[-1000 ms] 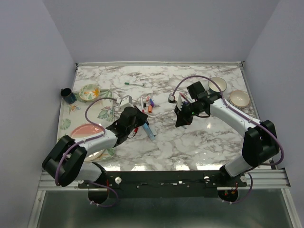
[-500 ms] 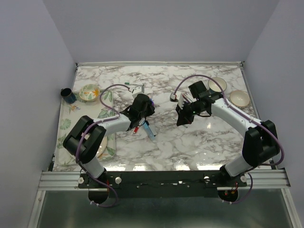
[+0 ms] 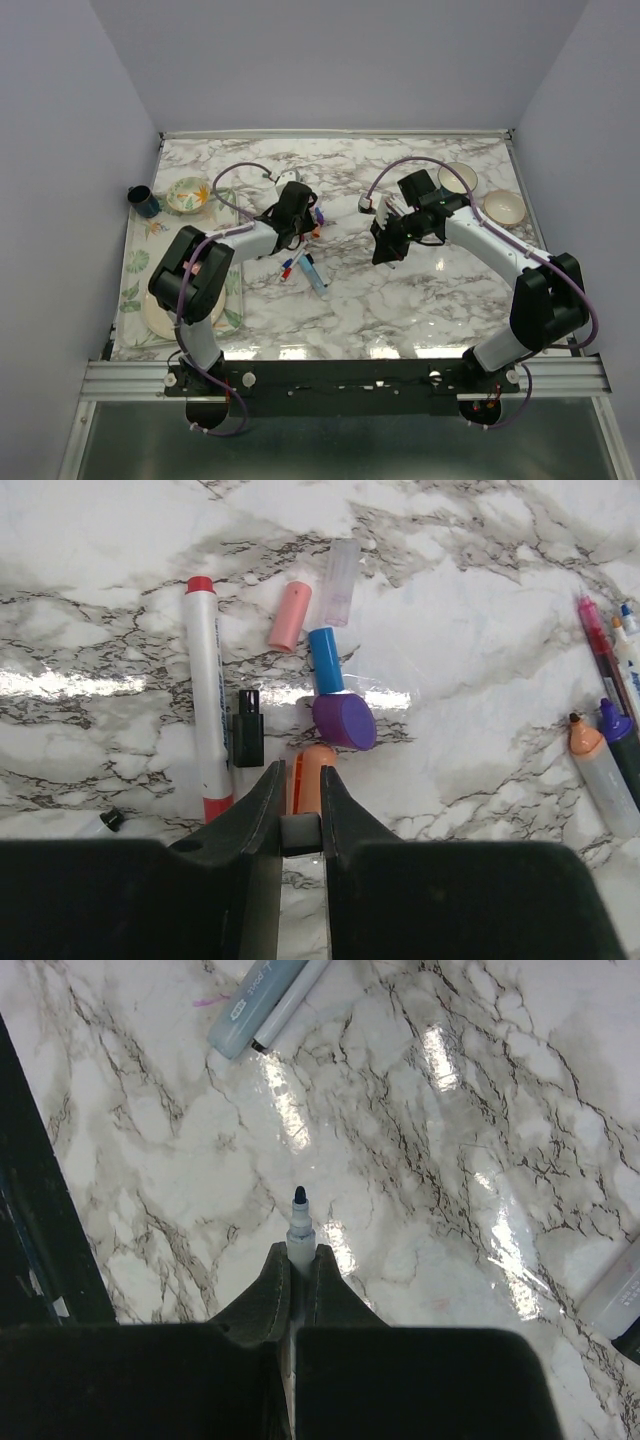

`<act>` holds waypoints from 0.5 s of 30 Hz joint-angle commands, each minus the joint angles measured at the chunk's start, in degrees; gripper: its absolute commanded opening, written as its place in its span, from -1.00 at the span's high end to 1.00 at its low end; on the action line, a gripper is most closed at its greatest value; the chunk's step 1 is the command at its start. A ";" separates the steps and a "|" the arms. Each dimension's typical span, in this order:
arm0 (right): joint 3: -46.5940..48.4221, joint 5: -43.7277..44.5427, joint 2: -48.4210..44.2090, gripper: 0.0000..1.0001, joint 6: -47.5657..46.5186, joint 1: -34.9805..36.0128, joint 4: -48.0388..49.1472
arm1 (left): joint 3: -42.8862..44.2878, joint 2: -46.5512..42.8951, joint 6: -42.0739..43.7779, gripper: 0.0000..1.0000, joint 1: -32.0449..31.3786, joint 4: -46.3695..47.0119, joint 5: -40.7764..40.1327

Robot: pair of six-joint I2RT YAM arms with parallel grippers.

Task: Open the pen caps
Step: Place the pen cap on the table with the left arm

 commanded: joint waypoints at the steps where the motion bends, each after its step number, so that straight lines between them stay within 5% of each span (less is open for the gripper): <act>1: -0.10 -0.34 -1.06 0.99 0.28 -0.43 0.14 | 2.09 2.35 2.23 0.48 0.81 -2.94 1.00; 15: -0.10 -0.95 -1.06 0.99 0.19 -0.87 -0.12 | 3.77 2.88 3.28 0.19 1.69 -4.52 1.70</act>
